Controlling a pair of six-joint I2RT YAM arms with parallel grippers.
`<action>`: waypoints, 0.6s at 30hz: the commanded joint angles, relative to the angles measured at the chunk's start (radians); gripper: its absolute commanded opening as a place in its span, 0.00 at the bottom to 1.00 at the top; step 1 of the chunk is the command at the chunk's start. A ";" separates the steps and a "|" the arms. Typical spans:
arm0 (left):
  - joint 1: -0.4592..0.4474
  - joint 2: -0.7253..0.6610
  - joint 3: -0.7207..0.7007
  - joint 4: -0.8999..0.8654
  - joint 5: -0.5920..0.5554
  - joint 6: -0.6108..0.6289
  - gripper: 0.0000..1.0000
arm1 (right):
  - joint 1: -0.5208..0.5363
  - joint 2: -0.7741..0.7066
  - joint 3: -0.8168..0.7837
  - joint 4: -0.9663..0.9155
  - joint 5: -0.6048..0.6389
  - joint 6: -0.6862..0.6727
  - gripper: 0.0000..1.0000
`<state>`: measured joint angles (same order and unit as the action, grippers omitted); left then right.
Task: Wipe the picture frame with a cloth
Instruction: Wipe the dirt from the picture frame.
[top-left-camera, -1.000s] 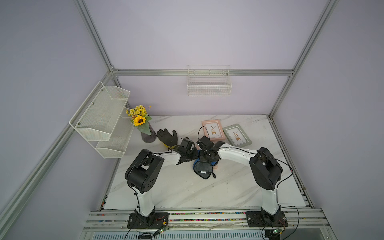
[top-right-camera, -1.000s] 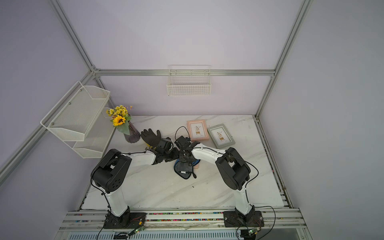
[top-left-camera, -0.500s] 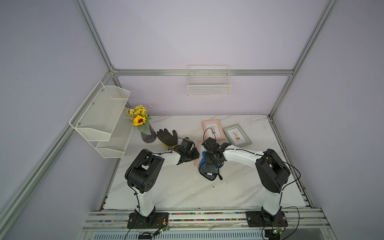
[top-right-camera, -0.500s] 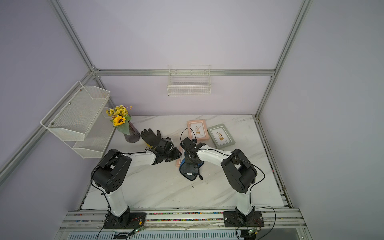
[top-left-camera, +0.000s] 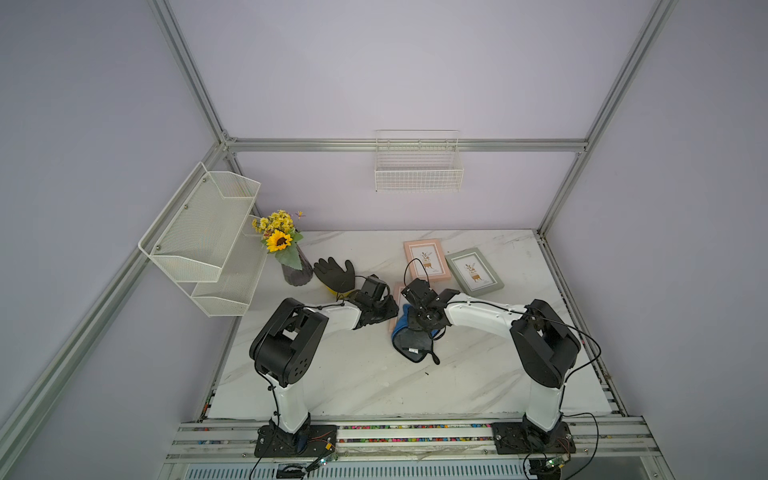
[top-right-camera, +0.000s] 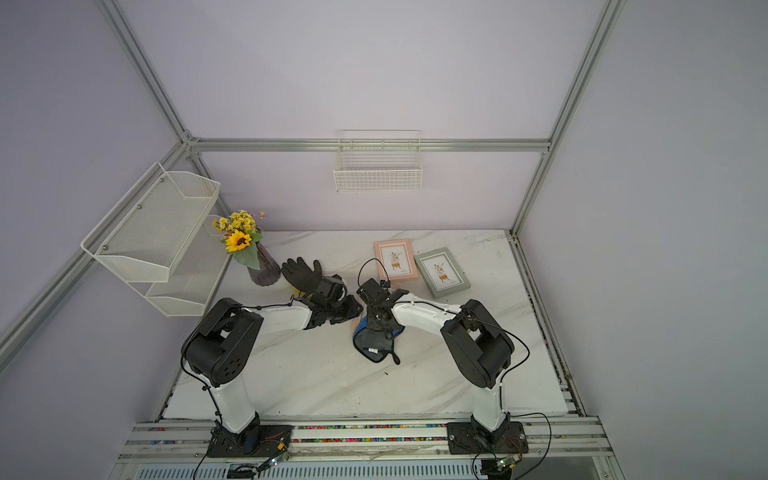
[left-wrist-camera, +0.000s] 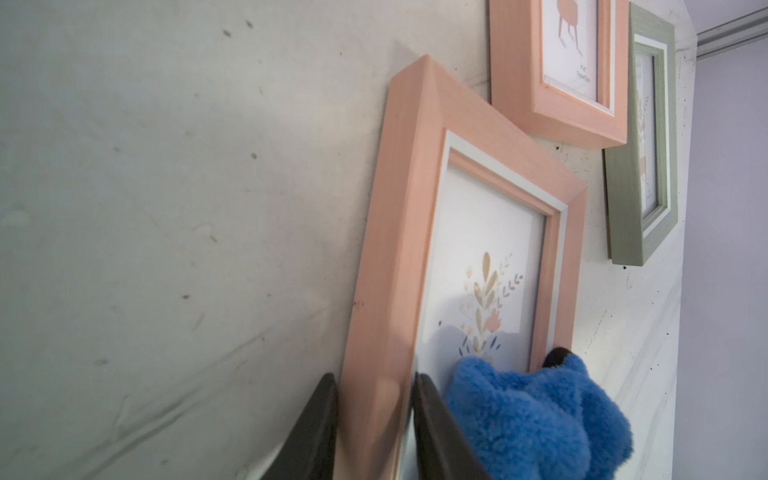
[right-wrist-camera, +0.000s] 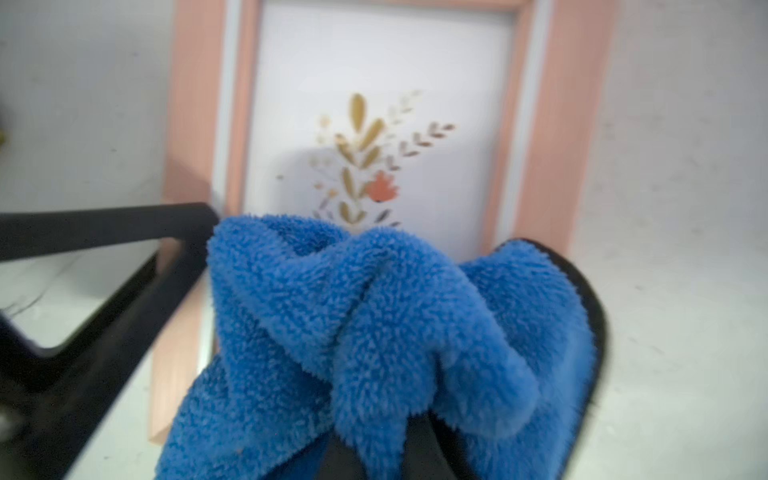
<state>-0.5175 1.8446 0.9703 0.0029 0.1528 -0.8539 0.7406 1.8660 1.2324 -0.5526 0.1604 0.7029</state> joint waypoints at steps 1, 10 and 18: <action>0.001 0.037 -0.025 -0.150 -0.029 -0.002 0.32 | -0.015 -0.034 -0.045 -0.075 0.045 0.011 0.05; 0.004 -0.018 0.030 -0.162 0.071 -0.006 0.35 | -0.042 -0.181 -0.051 0.037 0.029 -0.032 0.05; 0.006 -0.086 0.116 -0.249 0.054 0.032 0.40 | -0.116 -0.295 -0.118 0.138 -0.099 -0.100 0.05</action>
<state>-0.5163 1.8225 1.0424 -0.1856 0.2070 -0.8455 0.6365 1.6081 1.1488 -0.4770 0.1127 0.6415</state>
